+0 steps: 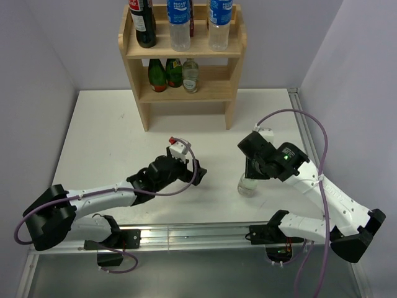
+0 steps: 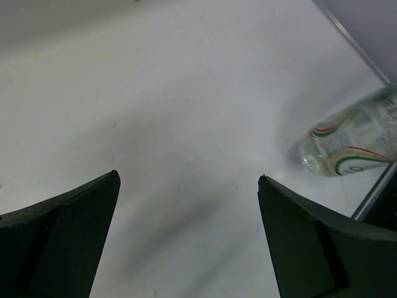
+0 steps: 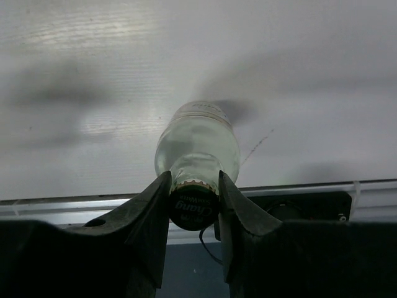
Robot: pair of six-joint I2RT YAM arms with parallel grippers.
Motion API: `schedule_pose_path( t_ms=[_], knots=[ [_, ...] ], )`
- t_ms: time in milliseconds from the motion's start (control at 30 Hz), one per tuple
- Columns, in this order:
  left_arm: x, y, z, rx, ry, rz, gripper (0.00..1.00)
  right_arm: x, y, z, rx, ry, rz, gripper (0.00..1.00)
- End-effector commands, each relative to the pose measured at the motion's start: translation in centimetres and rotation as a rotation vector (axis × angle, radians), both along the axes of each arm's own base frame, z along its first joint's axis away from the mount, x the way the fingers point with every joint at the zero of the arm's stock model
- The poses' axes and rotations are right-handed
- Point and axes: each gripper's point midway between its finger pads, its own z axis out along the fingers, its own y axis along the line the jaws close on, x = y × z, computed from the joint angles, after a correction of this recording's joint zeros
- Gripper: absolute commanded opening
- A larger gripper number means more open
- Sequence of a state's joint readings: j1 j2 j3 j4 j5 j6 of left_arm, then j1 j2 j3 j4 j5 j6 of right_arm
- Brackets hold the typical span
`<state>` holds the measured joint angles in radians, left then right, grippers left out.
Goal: Place and organize the beverage onto the shelf
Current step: Pick up the drink from the center of the board.
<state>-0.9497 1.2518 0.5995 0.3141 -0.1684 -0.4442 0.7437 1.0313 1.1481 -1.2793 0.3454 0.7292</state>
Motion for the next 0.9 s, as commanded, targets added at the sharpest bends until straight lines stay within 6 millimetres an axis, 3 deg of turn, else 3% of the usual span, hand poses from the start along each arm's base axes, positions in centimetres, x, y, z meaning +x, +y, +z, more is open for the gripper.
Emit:
schedule_pose_path(
  t_ms=[0,33,67,200,267,367,433,700,867],
  knots=[
    [-1.8,-3.5,6.6,-0.183,-0.281,-0.181,1.0,1.8,0.9,3.8,0.027,-0.104,0.05,0.0],
    [-2.3,-3.8,6.7,-0.187,-0.306,-0.202,0.99,2.0,1.1,3.8,0.017,-0.094,0.06,0.0],
    [-2.7,-4.2,8.0,-0.219,-0.375,-0.226,0.99,2.1,1.3,4.4,0.024,-0.099,0.072,0.0],
    [-5.5,-5.4,8.2,-0.23,-0.494,-0.335,0.99,2.3,2.3,5.7,0.035,-0.101,0.15,0.0],
    [-5.6,-6.5,8.3,-0.195,-0.528,-0.359,1.0,2.4,2.8,6.7,0.046,-0.116,0.182,0.0],
    [-6.8,-8.2,7.3,-0.141,-0.541,-0.414,0.99,2.4,3.3,7.8,0.037,-0.119,0.226,0.0],
    [-8.0,-9.0,7.8,-0.164,-0.564,-0.439,0.99,2.4,3.5,8.0,0.02,-0.112,0.247,0.0],
    [-8.9,-11.0,7.3,-0.13,-0.633,-0.448,1.0,1.5,5.5,9.9,0.006,-0.116,0.35,0.0],
    [-8.3,-11.8,7.5,-0.121,-0.651,-0.426,1.0,0.9,6.4,11.0,0.001,-0.128,0.389,0.0]
  ],
)
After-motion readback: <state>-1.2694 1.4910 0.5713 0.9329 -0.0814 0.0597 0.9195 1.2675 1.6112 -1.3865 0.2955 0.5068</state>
